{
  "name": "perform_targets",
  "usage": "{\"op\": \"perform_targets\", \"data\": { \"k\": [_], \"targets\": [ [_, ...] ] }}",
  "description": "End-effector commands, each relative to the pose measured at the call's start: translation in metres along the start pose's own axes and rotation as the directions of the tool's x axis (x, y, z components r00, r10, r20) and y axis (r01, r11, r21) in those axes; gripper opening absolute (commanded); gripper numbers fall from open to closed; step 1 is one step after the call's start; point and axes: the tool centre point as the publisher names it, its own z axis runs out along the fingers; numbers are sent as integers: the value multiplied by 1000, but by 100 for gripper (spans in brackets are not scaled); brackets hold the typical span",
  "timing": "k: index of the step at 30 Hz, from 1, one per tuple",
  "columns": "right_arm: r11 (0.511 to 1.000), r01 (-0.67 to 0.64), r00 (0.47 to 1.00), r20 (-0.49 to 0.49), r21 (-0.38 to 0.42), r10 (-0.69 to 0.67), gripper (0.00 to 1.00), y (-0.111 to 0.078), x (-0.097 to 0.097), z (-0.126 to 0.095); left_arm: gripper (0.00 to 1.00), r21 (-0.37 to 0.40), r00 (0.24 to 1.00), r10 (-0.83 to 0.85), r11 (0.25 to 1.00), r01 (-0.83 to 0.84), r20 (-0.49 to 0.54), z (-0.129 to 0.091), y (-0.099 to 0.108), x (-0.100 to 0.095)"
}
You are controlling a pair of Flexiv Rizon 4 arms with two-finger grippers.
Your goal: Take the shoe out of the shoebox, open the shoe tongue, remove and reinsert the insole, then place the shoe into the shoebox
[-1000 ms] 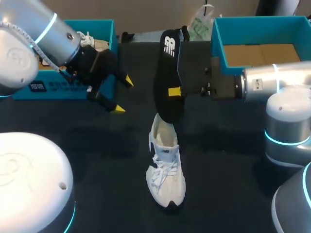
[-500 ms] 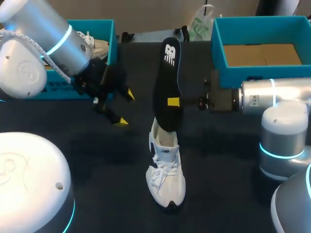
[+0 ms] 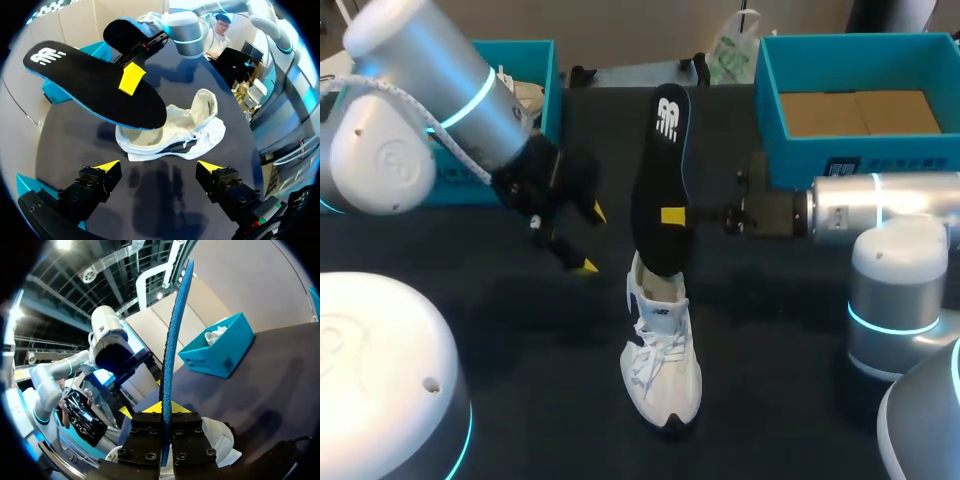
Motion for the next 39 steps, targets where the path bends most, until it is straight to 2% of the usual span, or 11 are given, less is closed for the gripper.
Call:
{"op": "perform_targets", "data": {
  "k": [1,9,12,20,24,25,39],
  "targets": [
    [999,26,999,21,-34,-25,0,-1,-2,6,100,-66,999,-19,998,21,30,17,-4,-6],
    [999,26,999,21,-34,-25,0,-1,-2,6,100,-66,999,-19,998,21,30,17,-4,-6],
    [1000,22,999,43,-5,-22,0,-5,-3,14,100,-102,999,-26,994,29,34,32,-2,-6],
    [1000,19,1000,9,11,-19,0,-5,-3,22,100,-86,999,-35,996,37,24,51,9,-4],
    [1000,17,1000,-2,-9,-17,0,-7,-4,23,100,-89,999,-38,995,38,-1,62,18,-4],
    [999,21,1000,-4,-33,-21,0,-7,-4,21,100,-89,999,-38,995,38,-1,62,18,-4],
    [999,38,999,-21,-20,-39,0,-4,-8,21,100,-71,999,-44,996,45,18,67,14,-7]
  ]
}}
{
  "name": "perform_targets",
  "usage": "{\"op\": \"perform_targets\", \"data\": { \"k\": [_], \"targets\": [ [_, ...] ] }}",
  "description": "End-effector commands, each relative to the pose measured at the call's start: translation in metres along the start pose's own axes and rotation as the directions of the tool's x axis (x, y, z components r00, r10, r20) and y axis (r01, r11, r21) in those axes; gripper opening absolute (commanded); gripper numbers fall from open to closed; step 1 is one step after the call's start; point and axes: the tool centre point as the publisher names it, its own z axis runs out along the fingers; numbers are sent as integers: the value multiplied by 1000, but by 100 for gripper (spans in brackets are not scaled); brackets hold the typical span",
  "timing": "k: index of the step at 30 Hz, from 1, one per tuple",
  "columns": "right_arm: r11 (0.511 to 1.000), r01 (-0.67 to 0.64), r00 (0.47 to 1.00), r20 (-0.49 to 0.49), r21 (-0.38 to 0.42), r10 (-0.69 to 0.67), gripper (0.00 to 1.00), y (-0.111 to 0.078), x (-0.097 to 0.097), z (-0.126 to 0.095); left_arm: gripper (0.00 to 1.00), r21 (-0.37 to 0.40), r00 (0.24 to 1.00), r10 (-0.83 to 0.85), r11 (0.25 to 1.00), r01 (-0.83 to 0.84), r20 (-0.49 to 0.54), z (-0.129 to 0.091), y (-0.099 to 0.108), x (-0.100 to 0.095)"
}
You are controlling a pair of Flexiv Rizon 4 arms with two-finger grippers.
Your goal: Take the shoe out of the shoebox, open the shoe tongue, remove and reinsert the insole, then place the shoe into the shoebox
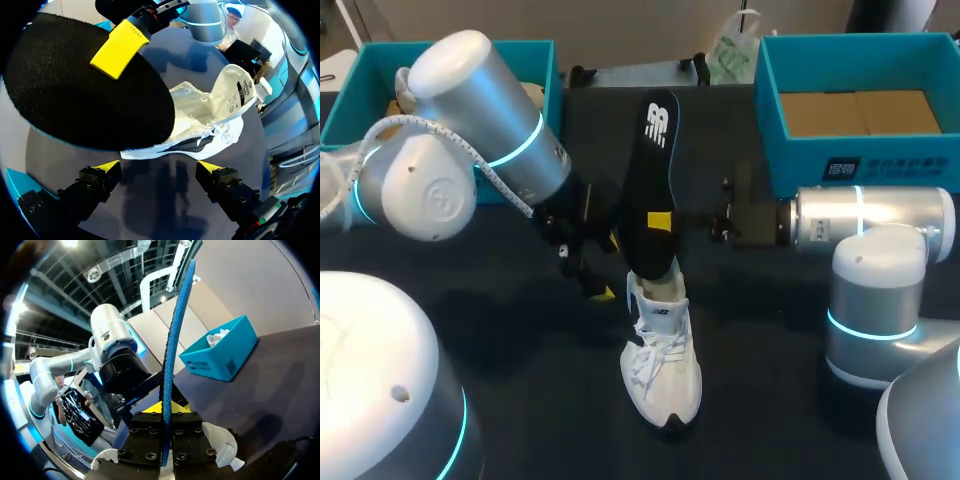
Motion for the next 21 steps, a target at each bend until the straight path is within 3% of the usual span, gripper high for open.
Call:
{"op": "perform_targets", "data": {
  "k": [1,21],
  "targets": [
    [1000,-3,1000,-16,3,4,0,4,-6,-1,100,14,1000,-1,1000,1,16,7,-2,-1],
    [1000,-13,996,-87,-26,11,0,0,-15,-4,100,25,1000,-4,1000,4,24,8,-7,-3]
  ]
}}
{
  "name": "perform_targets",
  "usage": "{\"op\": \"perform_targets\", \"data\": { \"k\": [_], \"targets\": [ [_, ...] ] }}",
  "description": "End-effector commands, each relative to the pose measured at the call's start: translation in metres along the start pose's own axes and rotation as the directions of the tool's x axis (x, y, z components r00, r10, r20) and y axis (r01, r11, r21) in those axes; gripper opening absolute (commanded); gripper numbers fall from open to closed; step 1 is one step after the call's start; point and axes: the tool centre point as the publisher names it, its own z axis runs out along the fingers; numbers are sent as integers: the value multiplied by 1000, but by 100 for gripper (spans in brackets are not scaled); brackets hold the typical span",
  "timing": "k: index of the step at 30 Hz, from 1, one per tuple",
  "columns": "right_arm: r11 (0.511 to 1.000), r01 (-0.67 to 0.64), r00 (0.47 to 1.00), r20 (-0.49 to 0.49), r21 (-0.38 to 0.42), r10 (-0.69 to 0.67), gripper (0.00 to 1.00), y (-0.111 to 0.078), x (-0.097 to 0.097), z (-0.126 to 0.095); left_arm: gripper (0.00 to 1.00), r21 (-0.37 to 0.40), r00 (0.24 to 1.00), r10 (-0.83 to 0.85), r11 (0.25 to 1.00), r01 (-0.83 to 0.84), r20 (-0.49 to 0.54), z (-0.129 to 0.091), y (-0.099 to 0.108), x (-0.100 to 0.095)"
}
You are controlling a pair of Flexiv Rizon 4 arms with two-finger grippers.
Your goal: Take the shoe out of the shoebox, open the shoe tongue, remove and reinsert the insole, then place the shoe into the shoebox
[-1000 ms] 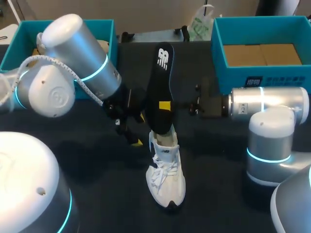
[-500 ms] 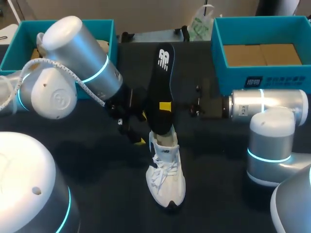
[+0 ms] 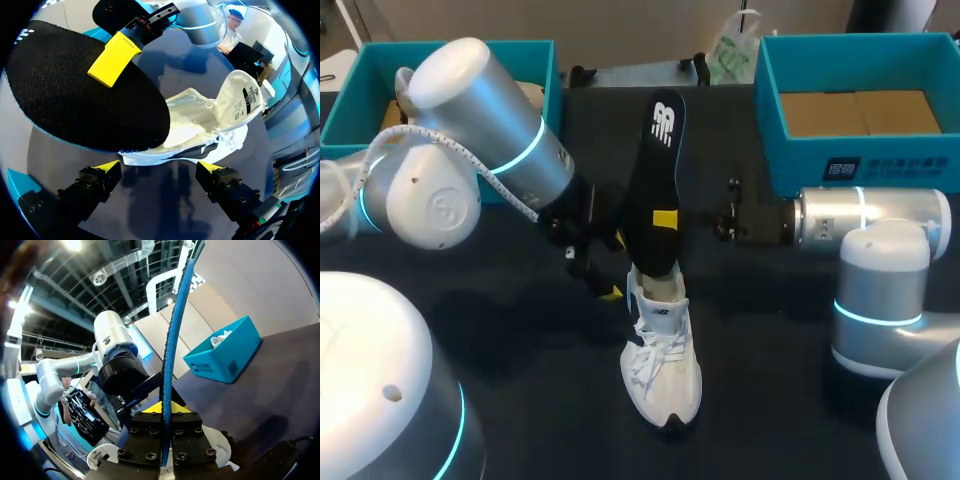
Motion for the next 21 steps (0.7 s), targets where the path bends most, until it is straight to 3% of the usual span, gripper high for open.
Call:
{"op": "perform_targets", "data": {
  "k": [1,6,21],
  "targets": [
    [1000,-1,1000,-25,-1,1,0,-1,-4,1,100,0,1000,1,1000,-1,0,2,0,-1],
    [1000,-14,996,-93,-28,11,0,-2,-10,-4,100,0,1000,1,1000,-1,0,2,0,-1],
    [1000,-18,989,-148,-10,16,0,-4,-18,3,100,0,1000,1,1000,-1,0,2,0,-1]
  ]
}}
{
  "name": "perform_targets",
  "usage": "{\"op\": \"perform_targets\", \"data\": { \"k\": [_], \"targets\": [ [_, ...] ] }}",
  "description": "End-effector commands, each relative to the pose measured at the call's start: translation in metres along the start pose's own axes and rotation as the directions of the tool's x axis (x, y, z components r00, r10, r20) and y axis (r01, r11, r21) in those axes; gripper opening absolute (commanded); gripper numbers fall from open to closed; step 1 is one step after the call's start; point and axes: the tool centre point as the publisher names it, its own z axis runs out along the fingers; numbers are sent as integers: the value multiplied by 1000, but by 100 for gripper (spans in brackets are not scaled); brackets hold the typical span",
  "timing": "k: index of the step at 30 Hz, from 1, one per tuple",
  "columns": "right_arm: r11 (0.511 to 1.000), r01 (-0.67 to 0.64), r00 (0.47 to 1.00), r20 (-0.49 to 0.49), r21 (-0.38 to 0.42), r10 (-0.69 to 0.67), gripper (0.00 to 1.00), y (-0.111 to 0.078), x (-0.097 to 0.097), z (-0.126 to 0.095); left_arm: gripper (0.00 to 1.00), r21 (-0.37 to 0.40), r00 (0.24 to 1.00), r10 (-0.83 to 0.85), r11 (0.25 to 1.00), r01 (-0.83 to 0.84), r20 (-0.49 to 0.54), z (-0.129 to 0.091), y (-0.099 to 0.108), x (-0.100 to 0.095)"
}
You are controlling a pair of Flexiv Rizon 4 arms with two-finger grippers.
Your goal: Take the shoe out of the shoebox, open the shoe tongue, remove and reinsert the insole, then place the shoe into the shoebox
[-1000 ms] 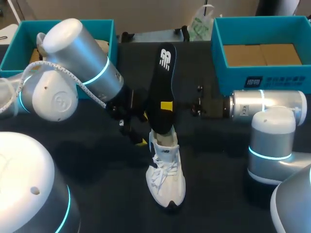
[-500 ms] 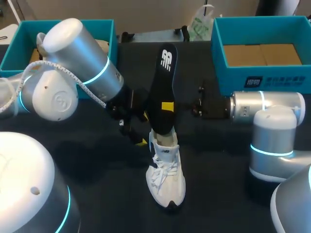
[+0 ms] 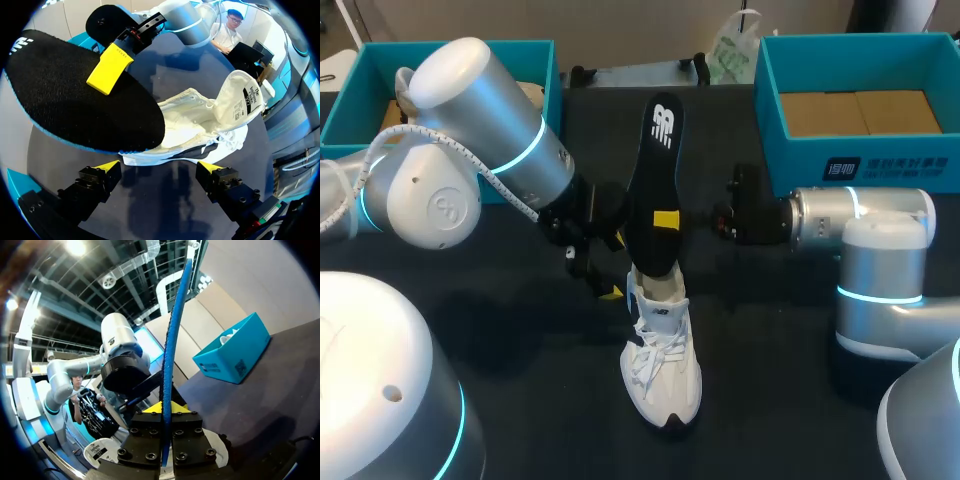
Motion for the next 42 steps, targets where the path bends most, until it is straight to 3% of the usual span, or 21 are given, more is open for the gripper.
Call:
{"op": "perform_targets", "data": {
  "k": [1,16,26,42],
  "targets": [
    [1000,-9,1000,-26,-4,9,0,-2,-8,-1,100,1,1000,1,1000,-1,0,1,0,0],
    [1000,9,996,-90,6,-9,0,-11,-5,-7,100,1,1000,1,1000,-1,0,1,0,0],
    [1000,2,995,-100,22,0,0,-16,-3,1,100,1,1000,1,1000,-1,0,1,0,0],
    [998,11,1000,-17,69,-10,0,-28,0,5,100,1,1000,1,1000,-1,0,1,0,0]
  ]
}}
